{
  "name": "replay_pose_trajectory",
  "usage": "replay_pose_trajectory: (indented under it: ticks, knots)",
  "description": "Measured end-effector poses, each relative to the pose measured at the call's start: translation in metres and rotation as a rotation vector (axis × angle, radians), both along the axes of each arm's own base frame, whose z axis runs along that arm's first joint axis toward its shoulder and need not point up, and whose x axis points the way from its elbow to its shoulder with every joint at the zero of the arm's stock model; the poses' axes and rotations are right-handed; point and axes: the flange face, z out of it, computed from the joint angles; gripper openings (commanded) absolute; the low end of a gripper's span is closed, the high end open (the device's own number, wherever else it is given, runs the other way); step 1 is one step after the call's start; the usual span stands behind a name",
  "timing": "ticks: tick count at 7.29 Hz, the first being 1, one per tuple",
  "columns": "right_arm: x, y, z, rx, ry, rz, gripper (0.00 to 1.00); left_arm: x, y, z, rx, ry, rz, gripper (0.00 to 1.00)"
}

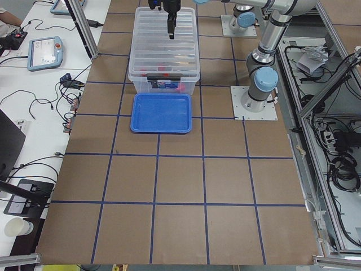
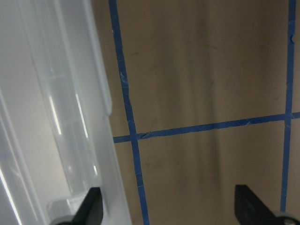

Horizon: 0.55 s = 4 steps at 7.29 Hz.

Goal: Place red block in blue tray from box

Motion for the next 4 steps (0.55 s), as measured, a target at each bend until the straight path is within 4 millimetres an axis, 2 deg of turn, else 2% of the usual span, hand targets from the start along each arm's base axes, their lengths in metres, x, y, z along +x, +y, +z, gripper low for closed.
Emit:
replay_pose_trajectory:
  ticks: [2, 4]
  knots:
    - [-0.012, -0.002, 0.001, 0.000, -0.002, 0.009, 1.00, 0.000, 0.000, 0.000, 0.000, 0.000, 0.000, 1.00]
    - [-0.037, -0.004, 0.001, -0.002, -0.006, 0.009, 1.00, 0.000, 0.000, 0.000, 0.000, 0.000, 0.000, 1.00]
